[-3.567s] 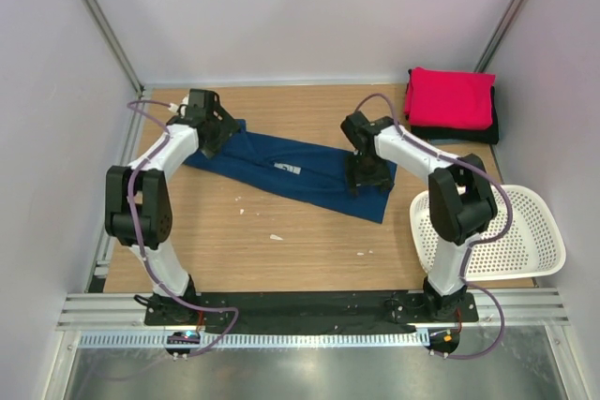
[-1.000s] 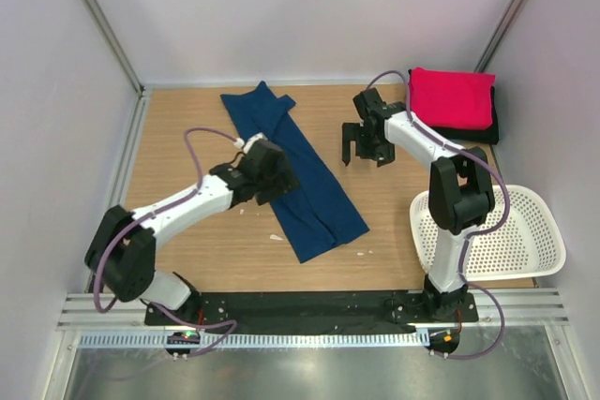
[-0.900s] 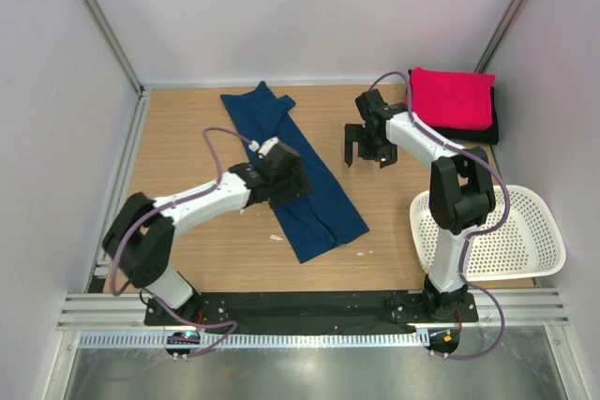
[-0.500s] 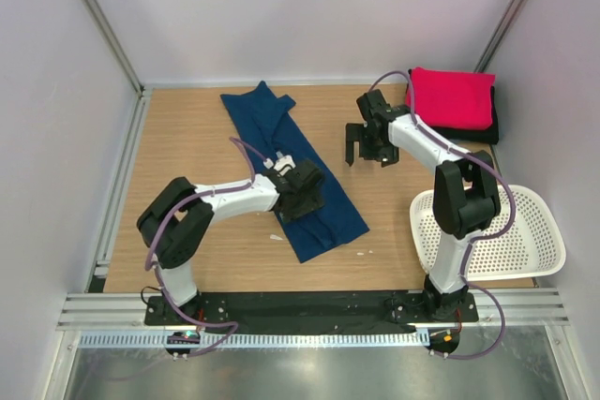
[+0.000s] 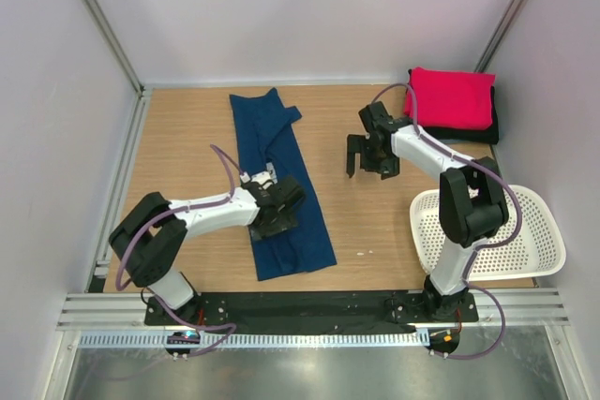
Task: Fold and stack the t-shirts
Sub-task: Fold the tshirt
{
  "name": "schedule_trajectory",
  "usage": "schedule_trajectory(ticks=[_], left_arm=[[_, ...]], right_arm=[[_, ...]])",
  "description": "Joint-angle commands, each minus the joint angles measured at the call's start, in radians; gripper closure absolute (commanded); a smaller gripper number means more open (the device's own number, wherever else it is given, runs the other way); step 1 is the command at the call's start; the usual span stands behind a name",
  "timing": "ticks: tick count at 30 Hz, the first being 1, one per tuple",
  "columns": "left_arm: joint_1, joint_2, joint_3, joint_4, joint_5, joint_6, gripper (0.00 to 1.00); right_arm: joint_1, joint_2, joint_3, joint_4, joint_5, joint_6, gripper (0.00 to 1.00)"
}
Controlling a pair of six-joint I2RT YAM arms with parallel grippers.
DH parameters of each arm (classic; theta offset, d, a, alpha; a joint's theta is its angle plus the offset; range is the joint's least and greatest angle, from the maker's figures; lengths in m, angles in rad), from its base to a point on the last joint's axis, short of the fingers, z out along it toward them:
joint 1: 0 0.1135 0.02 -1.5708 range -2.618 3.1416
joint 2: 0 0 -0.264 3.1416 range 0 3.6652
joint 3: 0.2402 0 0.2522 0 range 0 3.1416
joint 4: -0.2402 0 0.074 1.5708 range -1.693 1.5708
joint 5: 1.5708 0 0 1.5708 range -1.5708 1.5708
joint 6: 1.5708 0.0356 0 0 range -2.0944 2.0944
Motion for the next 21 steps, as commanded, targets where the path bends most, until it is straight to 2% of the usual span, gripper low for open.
schedule_trajectory(ticks=[1, 3, 5, 9, 14, 17, 20, 21], left_arm=[[-0.002, -0.083, -0.063, -0.143, -0.046, 0.065, 0.28], [-0.002, -0.113, -0.075, -0.132, -0.008, 0.096, 0.28], [-0.004, -0.136, -0.066, -0.076, 0.044, 0.188, 0.28], [-0.005, -0.119, 0.02, -0.034, 0.118, 0.288, 0.28], [-0.004, -0.07, 0.051, 0.009, 0.149, 0.302, 0.28], [-0.004, -0.054, 0.046, 0.029, 0.163, 0.291, 0.29], [-0.004, -0.123, 0.031, -0.02, 0.109, 0.251, 0.29], [-0.001, -0.189, 0.012, -0.029, 0.1, 0.219, 0.29]], right_arm=[[0.029, -0.09, -0.032, 0.051, -0.034, 0.034, 0.03], [0.052, -0.092, -0.038, 0.058, -0.046, 0.039, 0.03], [0.066, -0.081, -0.026, 0.061, -0.048, 0.045, 0.03], [0.08, -0.044, 0.034, 0.072, -0.083, 0.057, 0.03], [0.08, 0.011, 0.149, 0.063, -0.081, 0.049, 0.03], [0.089, 0.031, 0.186, 0.083, -0.143, 0.042, 0.04], [0.146, 0.063, 0.23, 0.118, -0.192, 0.019, 0.07], [0.173, 0.075, 0.244, 0.124, -0.187, 0.006, 0.07]])
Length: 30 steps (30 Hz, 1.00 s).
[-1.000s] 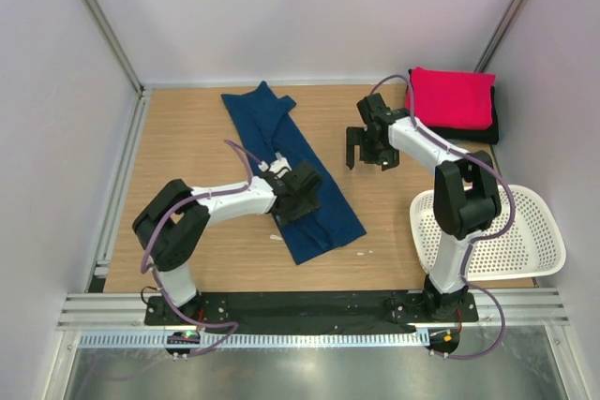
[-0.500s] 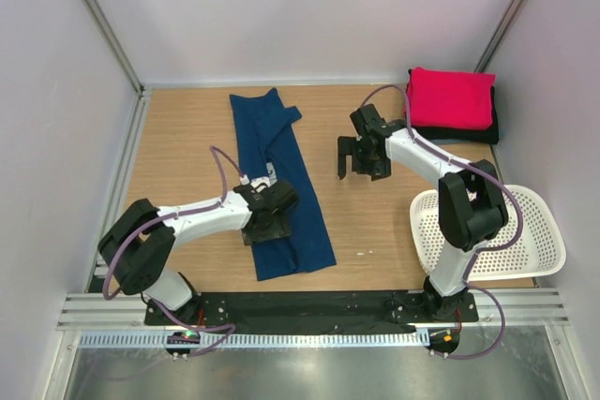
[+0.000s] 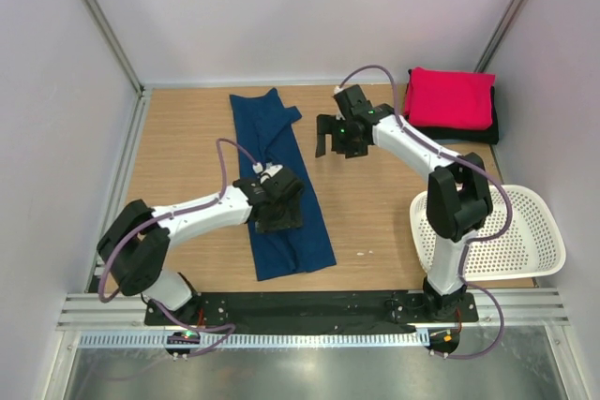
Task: Fold and stack the t-shirts
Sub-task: Fold the tshirt
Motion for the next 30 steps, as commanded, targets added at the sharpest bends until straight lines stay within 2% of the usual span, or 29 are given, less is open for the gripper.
schedule_trajectory(ticks=[1, 3, 5, 7, 11, 14, 19, 30], left_arm=[[0.001, -0.147, -0.033, -0.028, -0.039, -0.061, 0.29], [0.007, -0.216, -0.104, -0.034, -0.03, -0.11, 0.35], [0.007, -0.303, -0.159, -0.049, -0.028, -0.139, 0.45], [0.015, -0.368, -0.185, -0.115, -0.046, -0.197, 0.55], [0.047, -0.446, -0.266, -0.155, -0.01, -0.242, 0.66], [0.079, -0.482, -0.34, -0.155, 0.044, -0.254, 0.69], [0.118, -0.483, -0.441, -0.034, 0.141, -0.244, 0.74], [0.118, -0.402, -0.478, 0.042, 0.225, -0.228, 0.76]], right_arm=[[0.094, 0.043, 0.105, 0.048, -0.054, -0.026, 0.07], [0.159, 0.097, 0.142, 0.038, -0.046, -0.028, 0.09], [0.206, 0.133, 0.183, 0.039, -0.055, -0.023, 0.13], [0.23, 0.181, 0.211, 0.047, -0.076, -0.01, 0.19], [0.286, 0.247, 0.249, 0.058, -0.121, 0.007, 0.32], [0.331, 0.273, 0.258, 0.061, -0.136, 0.024, 0.4], [0.368, 0.288, 0.209, 0.076, -0.139, 0.052, 0.49], [0.398, 0.304, 0.162, 0.09, -0.115, 0.09, 0.57]])
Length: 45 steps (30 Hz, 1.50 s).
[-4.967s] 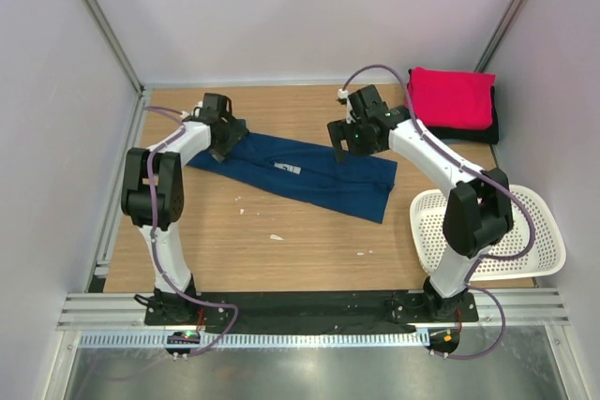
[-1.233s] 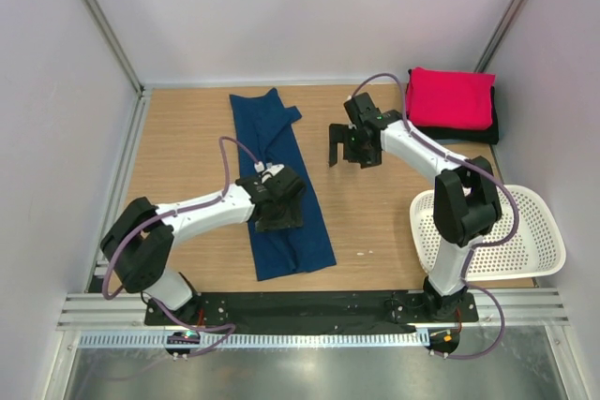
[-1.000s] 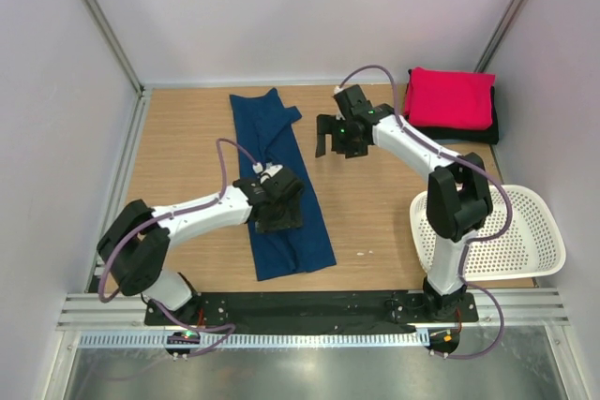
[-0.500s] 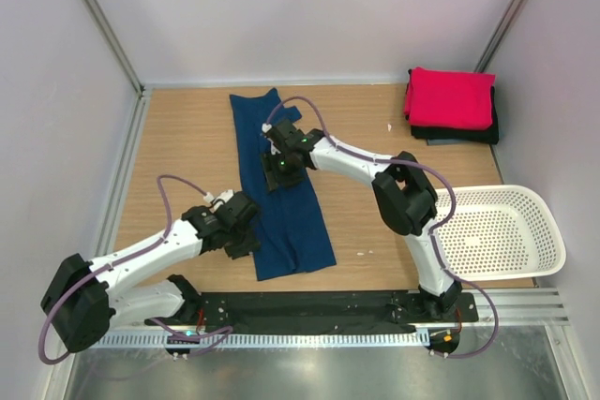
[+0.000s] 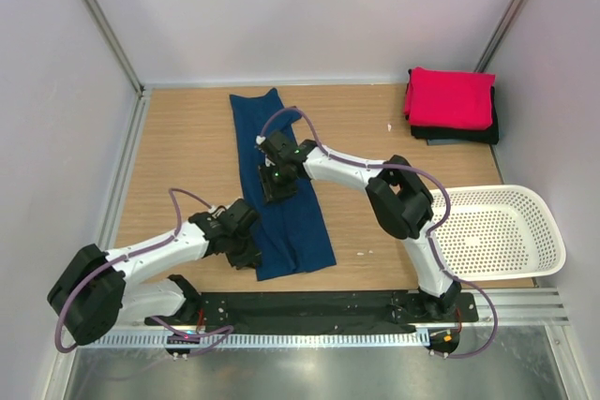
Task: Fold and stack the t-shirts
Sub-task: Fold the tshirt
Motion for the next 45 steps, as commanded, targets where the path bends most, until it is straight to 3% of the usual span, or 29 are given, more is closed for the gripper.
schedule_trajectory(ticks=[1, 16, 24, 29, 36, 38, 45], left_arm=[[0.004, 0.004, -0.014, 0.041, 0.033, -0.005, 0.76], [0.005, -0.005, -0.072, 0.018, 0.024, -0.04, 0.85], [0.004, -0.015, -0.074, -0.012, -0.001, -0.031, 0.99], [0.004, -0.064, -0.075, -0.1, -0.067, -0.02, 1.0], [0.004, -0.098, -0.069, -0.149, -0.101, -0.025, 1.0], [0.004, -0.103, -0.071, -0.161, -0.104, -0.025, 1.0], [0.005, -0.126, -0.02, -0.248, -0.146, 0.01, 1.0]], right_arm=[[0.008, 0.003, -0.01, 0.022, 0.013, 0.023, 0.58], [0.017, 0.026, -0.052, 0.081, -0.012, 0.041, 0.67], [0.013, 0.032, -0.007, 0.036, 0.074, 0.021, 0.99], [0.004, 0.023, 0.011, -0.01, 0.119, 0.01, 0.99], [-0.001, 0.0, -0.004, -0.033, 0.114, 0.01, 0.98], [-0.001, -0.003, -0.004, -0.033, 0.104, 0.015, 0.93], [-0.012, -0.043, 0.094, -0.044, 0.05, -0.005, 0.58]])
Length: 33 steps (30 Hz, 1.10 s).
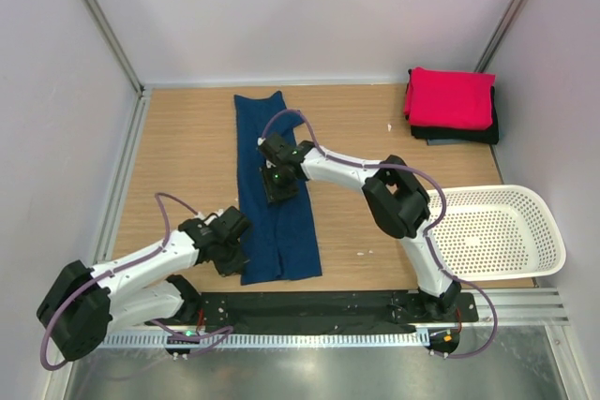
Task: Fold and stack the t-shirts
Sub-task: Fold the tshirt
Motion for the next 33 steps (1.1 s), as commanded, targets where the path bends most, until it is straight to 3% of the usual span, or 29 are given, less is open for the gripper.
schedule_trajectory(ticks=[1, 8, 13, 15, 16, 19, 21, 23, 26, 30, 33], left_arm=[[0.004, -0.018, 0.04, -0.147, -0.069, 0.038, 1.0], [0.047, -0.064, 0.104, -0.23, -0.127, 0.056, 0.99], [0.079, -0.074, 0.265, -0.302, -0.192, 0.097, 0.93], [0.091, -0.058, 0.374, -0.321, -0.215, 0.123, 0.84], [0.093, -0.048, 0.412, -0.348, -0.241, 0.145, 0.7], [0.093, -0.008, 0.553, -0.396, -0.285, 0.166, 0.47], [0.093, 0.015, 0.6, -0.404, -0.295, 0.188, 0.42], [0.094, 0.037, 0.62, -0.373, -0.307, 0.218, 0.38], [0.114, 0.073, 0.617, -0.2, -0.276, 0.281, 0.36], [0.25, 0.22, 0.646, 0.082, -0.159, 0.383, 0.36], [0.304, 0.314, 0.733, 0.157, -0.105, 0.438, 0.36]], right_arm=[[-0.021, -0.066, 0.111, -0.031, -0.008, -0.032, 0.57], [-0.204, -0.042, 0.258, -0.009, 0.011, -0.004, 0.53], [-0.327, 0.056, 0.34, 0.063, 0.096, -0.038, 0.49], [-0.353, 0.102, 0.407, 0.074, 0.106, -0.042, 0.48], [-0.384, 0.145, 0.432, 0.09, 0.101, -0.042, 0.48], [-0.422, 0.228, 0.522, 0.119, 0.081, -0.041, 0.42], [-0.435, 0.257, 0.568, 0.157, 0.074, -0.041, 0.4], [-0.438, 0.285, 0.574, 0.198, 0.057, -0.042, 0.38], [-0.438, 0.32, 0.578, 0.266, 0.012, -0.029, 0.38], [-0.438, 0.354, 0.587, 0.304, 0.011, -0.006, 0.39], [-0.436, 0.368, 0.568, 0.34, 0.008, 0.022, 0.39]])
